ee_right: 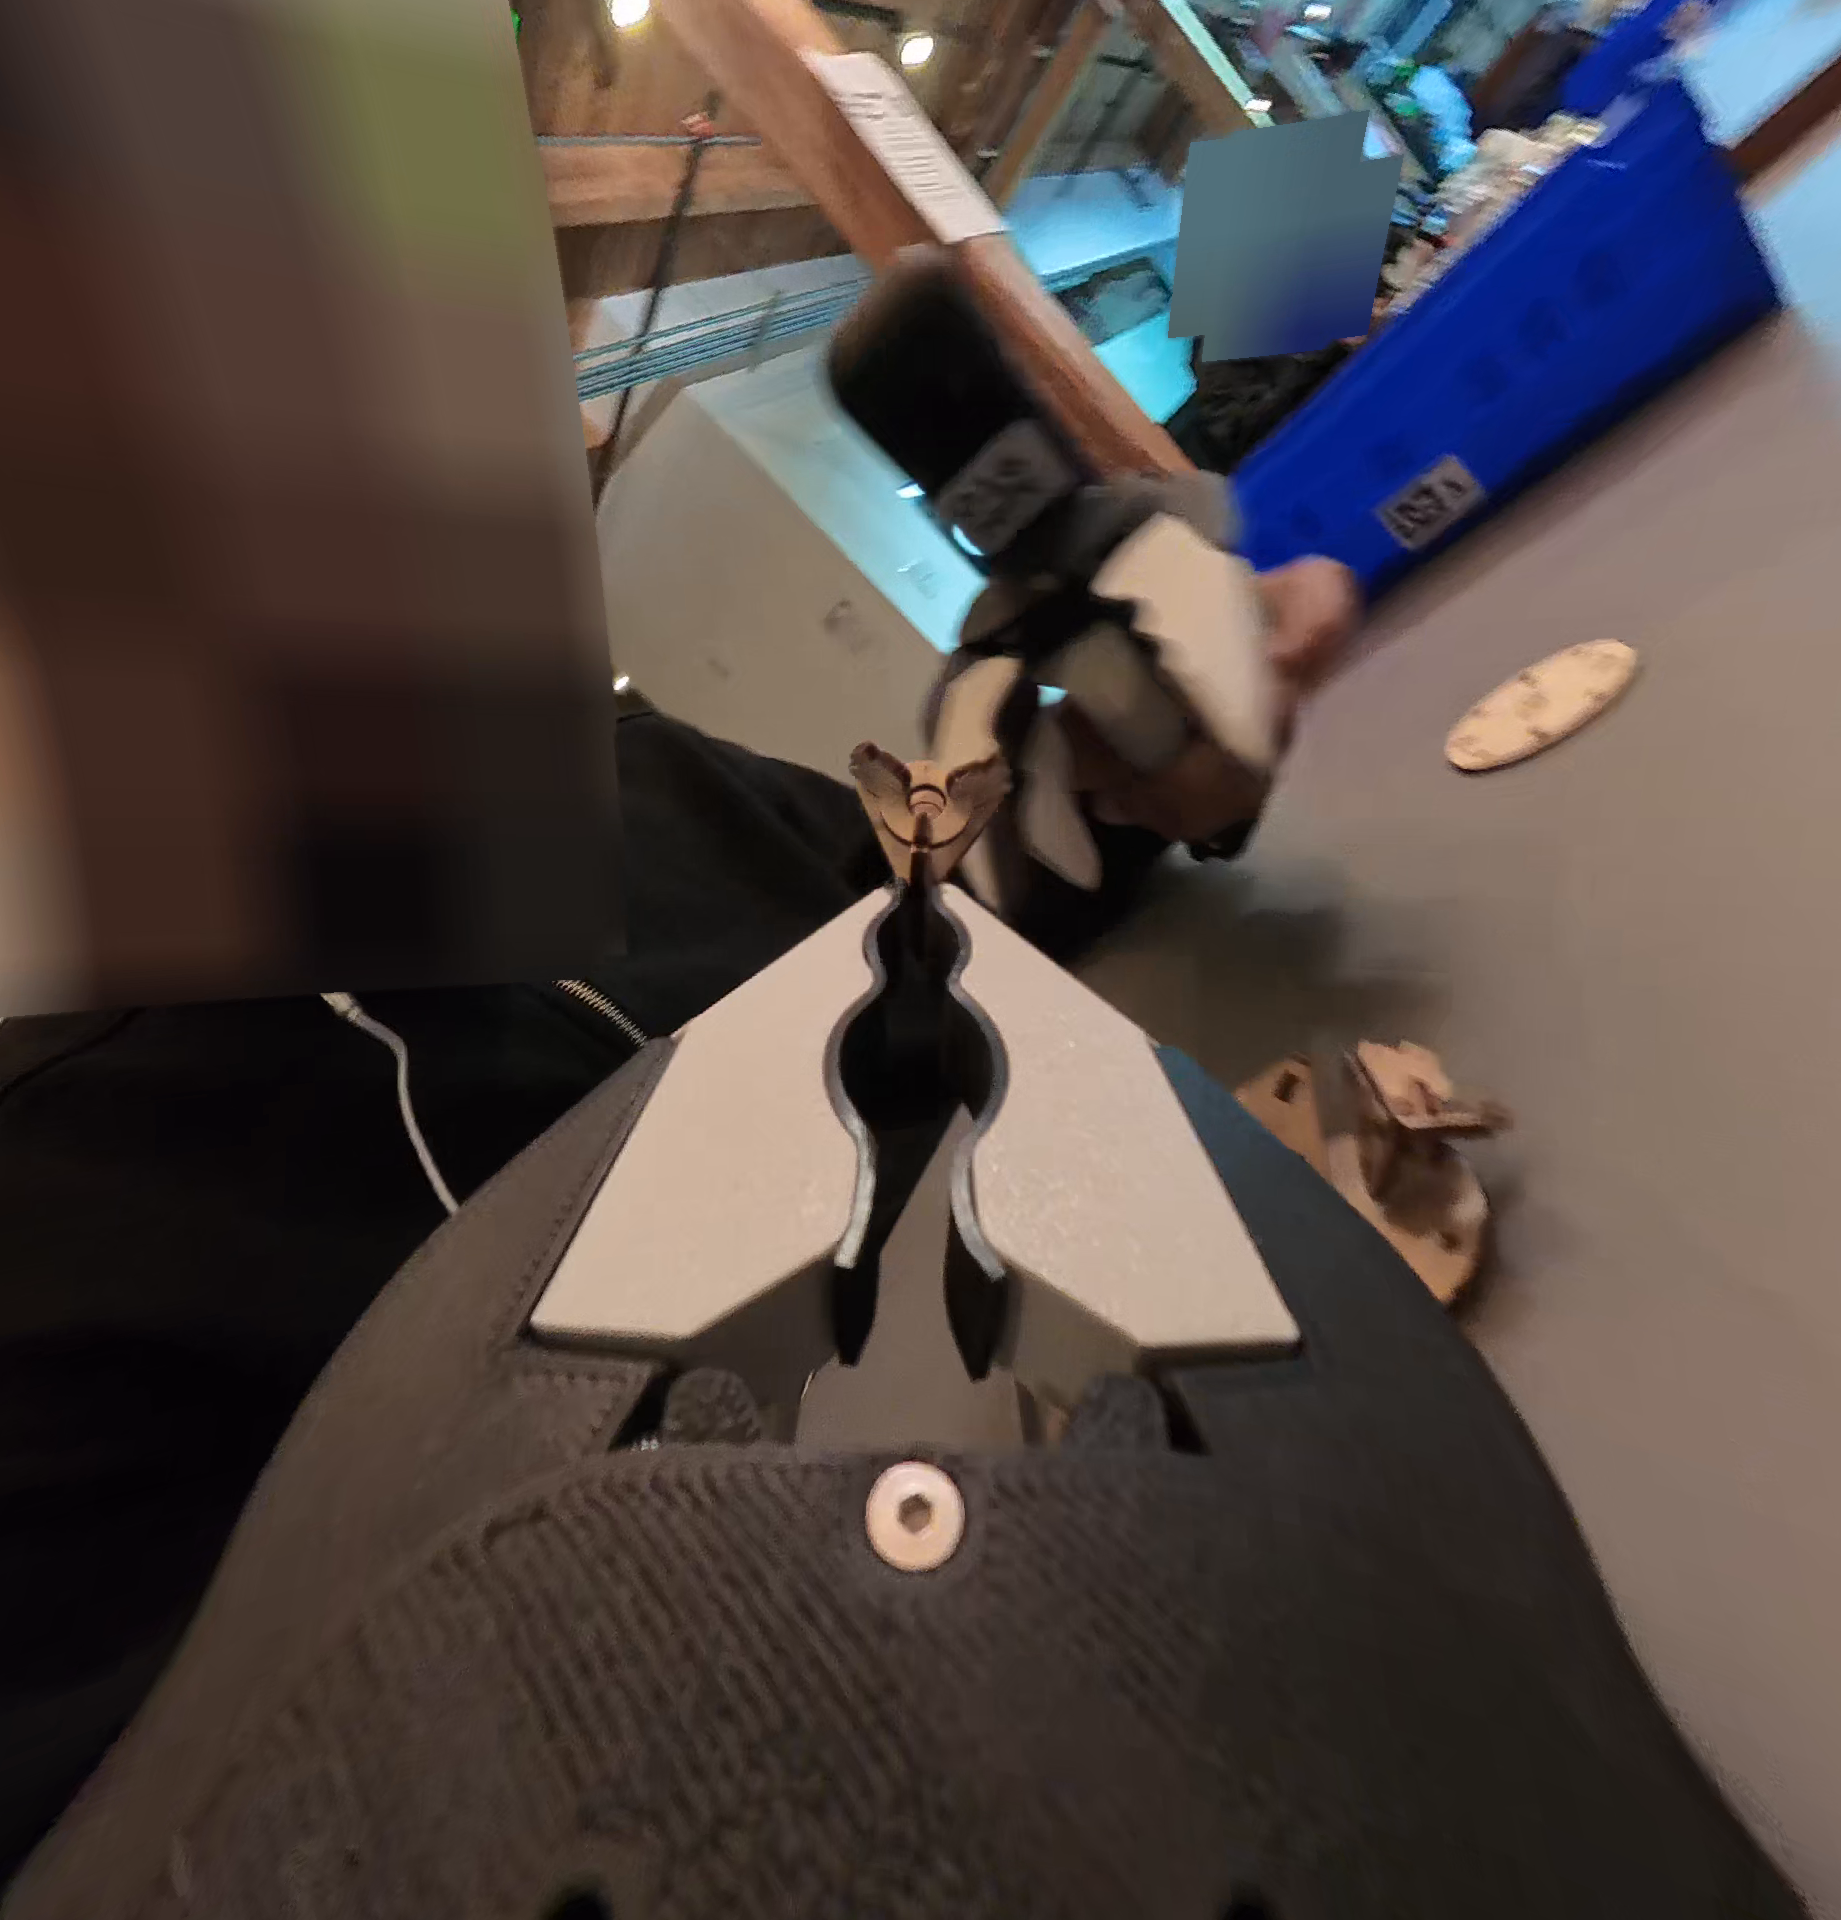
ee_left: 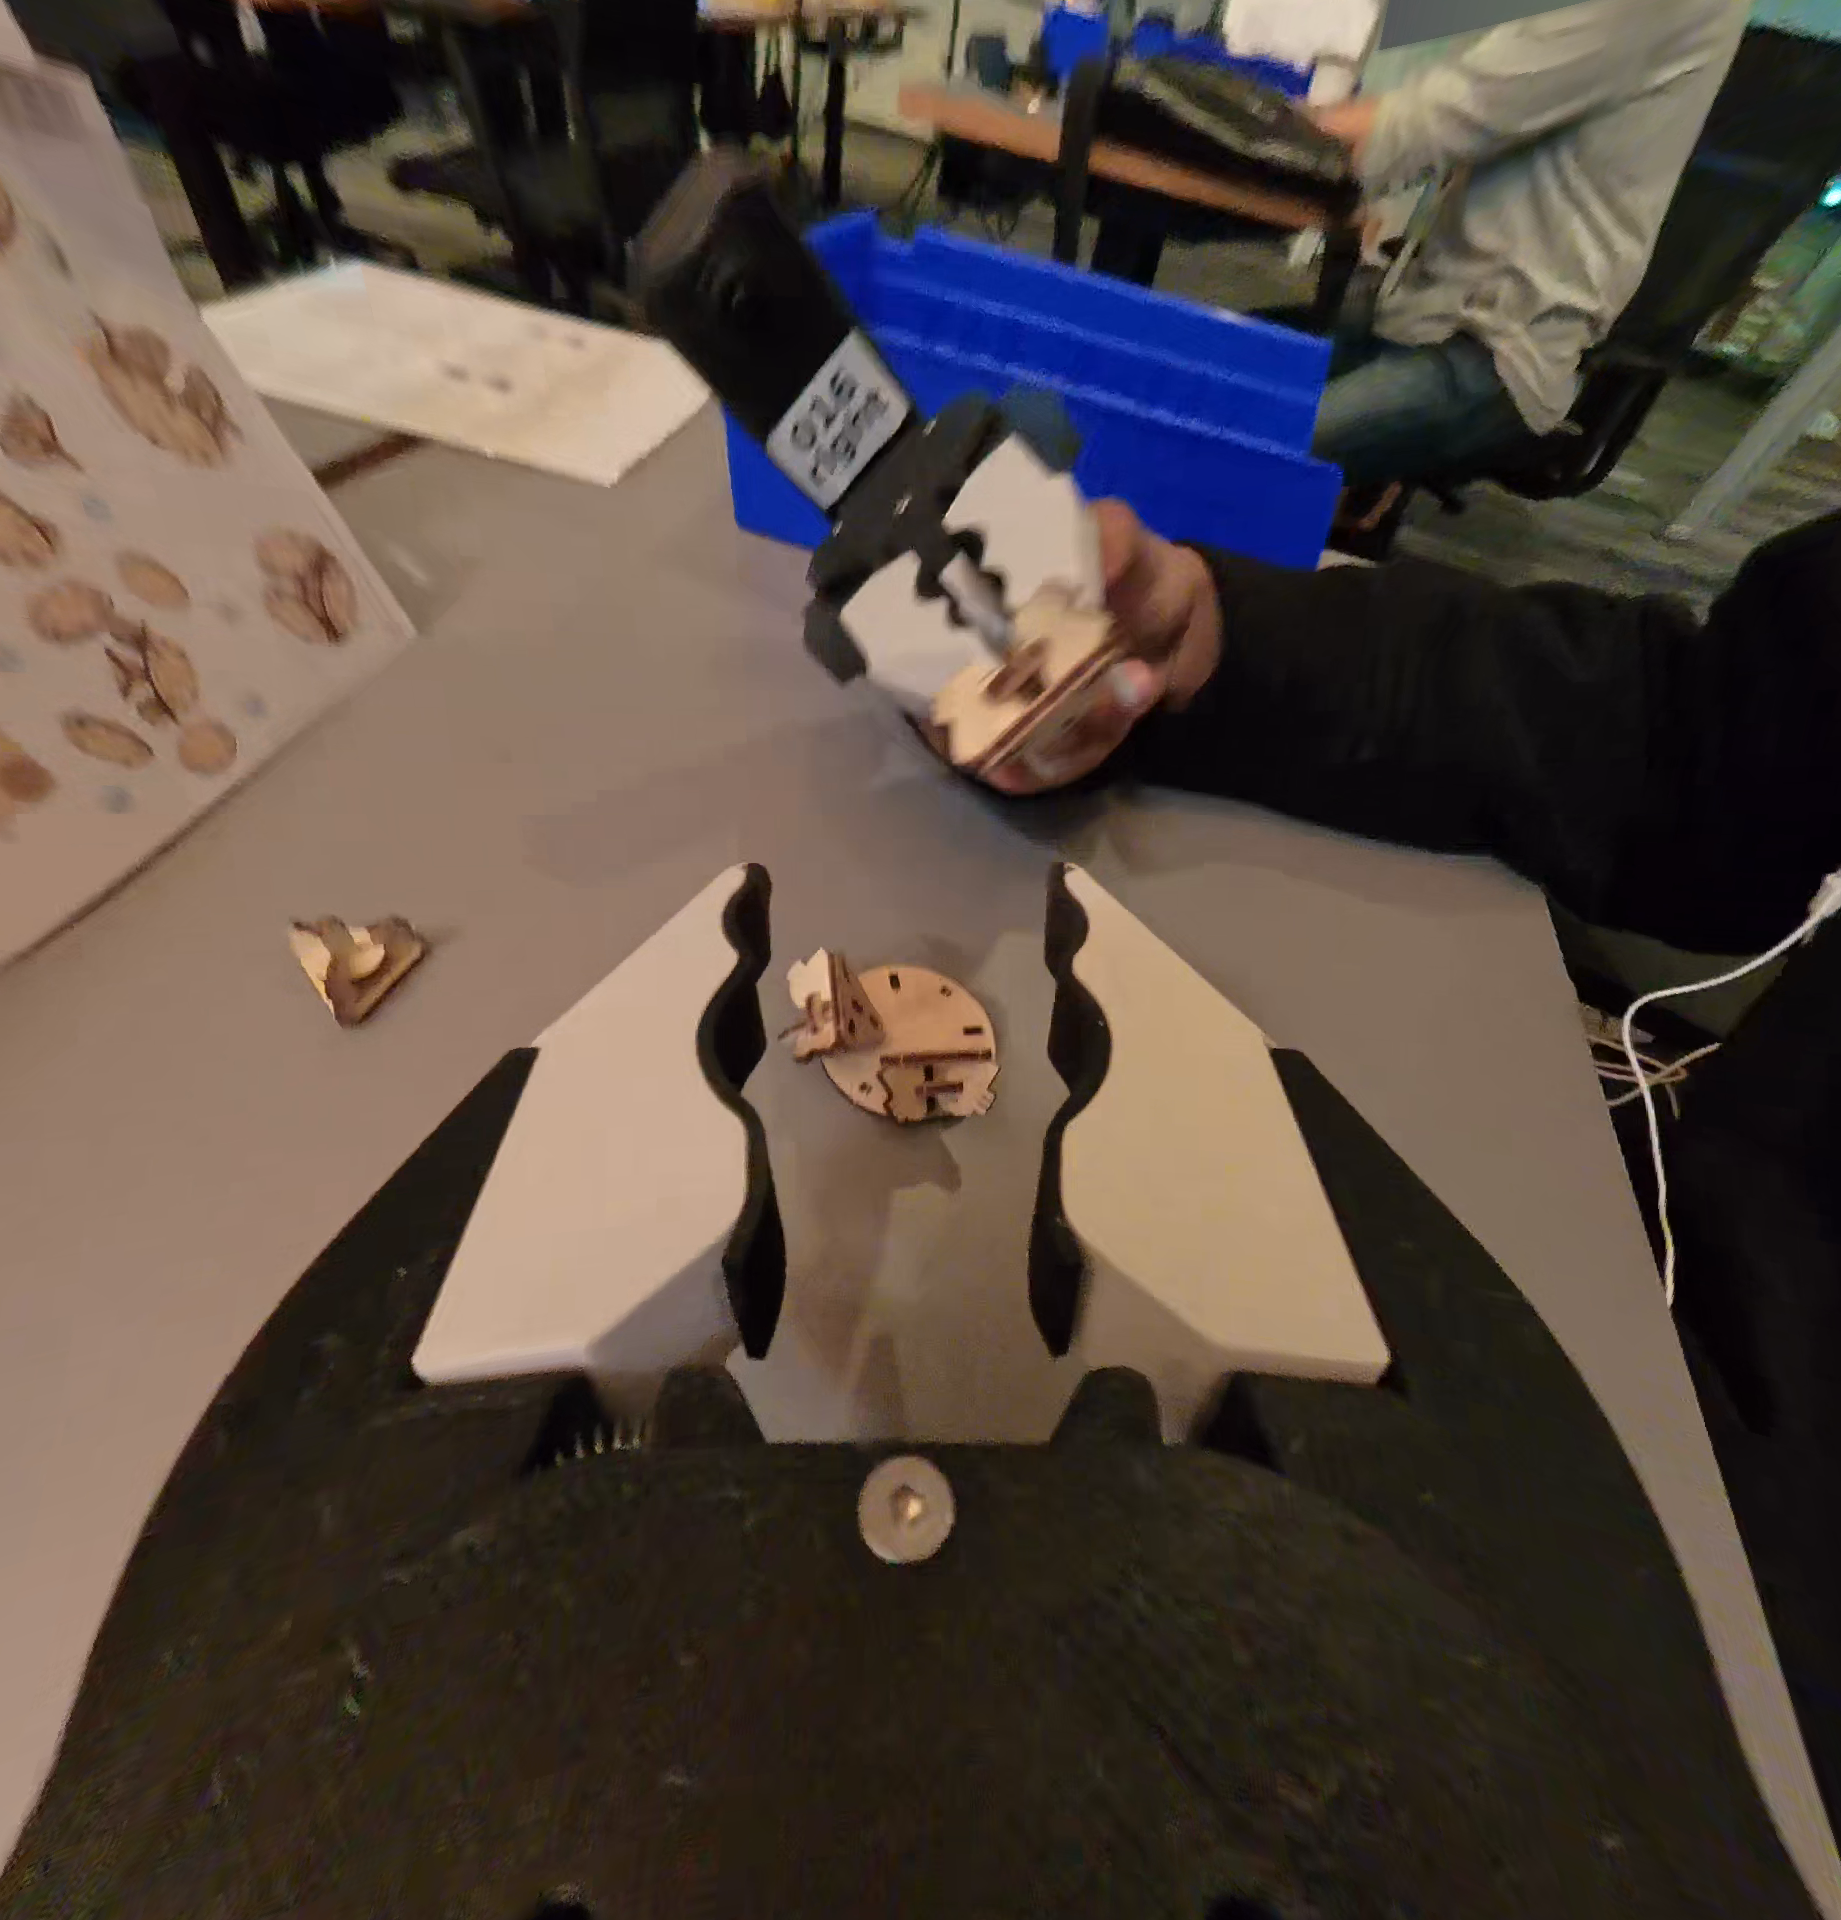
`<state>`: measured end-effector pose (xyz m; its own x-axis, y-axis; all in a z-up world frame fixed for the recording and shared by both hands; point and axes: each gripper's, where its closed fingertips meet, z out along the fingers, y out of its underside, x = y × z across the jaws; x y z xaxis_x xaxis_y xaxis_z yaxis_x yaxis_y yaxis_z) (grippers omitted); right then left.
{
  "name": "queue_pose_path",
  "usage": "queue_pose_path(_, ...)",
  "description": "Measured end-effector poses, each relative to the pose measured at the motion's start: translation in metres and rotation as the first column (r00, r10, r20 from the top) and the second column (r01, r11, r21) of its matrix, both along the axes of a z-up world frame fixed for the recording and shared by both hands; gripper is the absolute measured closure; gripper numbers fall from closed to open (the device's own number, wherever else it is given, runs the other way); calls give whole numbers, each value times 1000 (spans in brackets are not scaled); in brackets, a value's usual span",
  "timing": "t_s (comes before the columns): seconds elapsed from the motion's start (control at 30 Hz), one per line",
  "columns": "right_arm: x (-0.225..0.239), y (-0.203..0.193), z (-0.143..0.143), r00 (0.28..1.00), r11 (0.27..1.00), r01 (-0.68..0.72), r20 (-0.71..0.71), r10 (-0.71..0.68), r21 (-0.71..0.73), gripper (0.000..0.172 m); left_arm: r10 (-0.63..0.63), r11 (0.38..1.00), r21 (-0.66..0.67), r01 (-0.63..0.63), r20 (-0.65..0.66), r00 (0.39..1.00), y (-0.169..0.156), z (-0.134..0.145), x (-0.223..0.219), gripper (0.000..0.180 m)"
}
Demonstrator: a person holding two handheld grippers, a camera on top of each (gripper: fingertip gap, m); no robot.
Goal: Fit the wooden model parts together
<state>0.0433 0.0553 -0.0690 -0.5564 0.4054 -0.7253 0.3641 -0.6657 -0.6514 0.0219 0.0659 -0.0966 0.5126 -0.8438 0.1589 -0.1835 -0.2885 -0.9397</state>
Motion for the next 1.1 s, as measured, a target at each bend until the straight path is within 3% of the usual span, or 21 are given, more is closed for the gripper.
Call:
queue_pose_path(0.37, -3, -7, -10, 997, 997, -54, 59, 57, -46, 171, -40, 988, 152, 33, 47, 998, -7, 15, 4, 153)
queue_pose_path(0.43, -2, -7, -9, 997, 997, -56, 56, 59, -49, 171, -59, 982, 180, 53, 30, 998, -11, 16, 5, 164)
queue_pose_path(0.57, -2, -5, -12, 995, 997, -52, 81, 57, -63, 172, -90, 967, 242, 82, 19, 996, -19, 22, 7, 165)
queue_pose_path(0.67, -2, -6, -13, 994, 995, -63, 88, 71, -81, 172, -104, 964, 245, 105, -19, 994, -22, 17, 10, 162)
queue_pose_path(0.87, -3, -13, -22, 984, 992, -97, 141, 107, -78, 172, -62, 958, 275, 85, -93, 994, -16, 4, 11, 173)
queue_pose_path(1.1, -7, -6, -26, 984, 993, -54, 166, 71, -104, 169, -100, 977, 191, 98, 5, 995, -13, 4, 6, 176)
